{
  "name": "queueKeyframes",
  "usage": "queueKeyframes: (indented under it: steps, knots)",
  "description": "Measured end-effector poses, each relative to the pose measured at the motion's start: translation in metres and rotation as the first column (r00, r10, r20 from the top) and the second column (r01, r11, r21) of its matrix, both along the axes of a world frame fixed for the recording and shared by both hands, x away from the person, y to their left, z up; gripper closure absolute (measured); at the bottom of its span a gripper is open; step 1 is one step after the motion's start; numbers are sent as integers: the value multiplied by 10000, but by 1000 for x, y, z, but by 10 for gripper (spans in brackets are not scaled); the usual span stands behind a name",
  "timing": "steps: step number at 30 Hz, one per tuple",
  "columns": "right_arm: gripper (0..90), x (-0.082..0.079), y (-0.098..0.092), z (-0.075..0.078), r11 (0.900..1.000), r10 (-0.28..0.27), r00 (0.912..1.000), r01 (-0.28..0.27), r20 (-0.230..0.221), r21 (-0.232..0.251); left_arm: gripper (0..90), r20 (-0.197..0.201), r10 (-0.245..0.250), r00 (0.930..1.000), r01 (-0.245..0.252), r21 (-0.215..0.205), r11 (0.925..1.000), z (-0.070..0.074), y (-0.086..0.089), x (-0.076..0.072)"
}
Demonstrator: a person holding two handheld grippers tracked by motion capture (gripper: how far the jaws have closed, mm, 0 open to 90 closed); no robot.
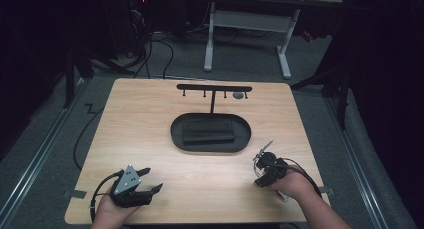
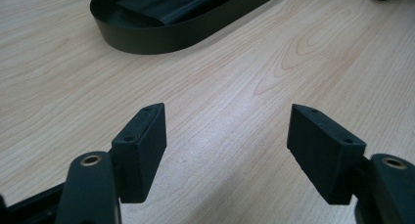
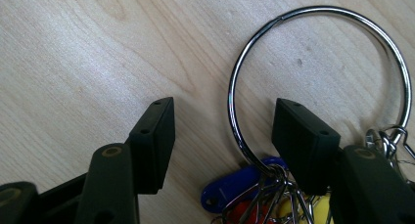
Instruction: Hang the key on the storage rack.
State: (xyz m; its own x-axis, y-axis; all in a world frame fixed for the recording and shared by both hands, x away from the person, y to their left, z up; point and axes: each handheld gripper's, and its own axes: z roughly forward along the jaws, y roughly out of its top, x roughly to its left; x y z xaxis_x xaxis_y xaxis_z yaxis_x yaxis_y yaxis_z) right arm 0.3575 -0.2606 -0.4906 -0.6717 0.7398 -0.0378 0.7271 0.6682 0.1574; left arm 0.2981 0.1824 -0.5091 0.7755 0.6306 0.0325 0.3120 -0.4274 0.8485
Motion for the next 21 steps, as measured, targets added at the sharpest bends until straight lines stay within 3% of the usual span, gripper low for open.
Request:
queueKeyframes:
  steps: [6, 11, 12, 16, 19, 21]
  knots:
    - [468, 3, -1, 0, 9999, -164, 9994, 166, -292, 42, 316, -20, -23, 10000, 22, -120, 9999, 0, 0, 1]
    - [559, 7, 0, 2, 9998, -144, 9989, 139, -451, -113, 316, -100, -116, 9999, 115, -98, 9999, -2, 1, 1]
    - [591, 10, -1, 2, 9998, 188, 9992, -192, -341, -97, 316, -102, -125, 9999, 124, -126, 9998, -1, 1, 1]
    - [794, 8, 1, 3, 9997, -125, 9985, 115, -538, -198, 317, 19, -102, 9999, 102, -9, 9999, 0, 1, -2]
    - [848, 6, 3, 3, 9998, -47, 9986, 37, -534, -181, 317, 119, -158, 9998, 155, 225, 9996, 0, 0, -4]
    - [860, 4, 4, 4, 9985, 229, 9981, -257, -579, -484, 317, 122, -76, 9999, 74, 188, 9998, 1, 0, -5]
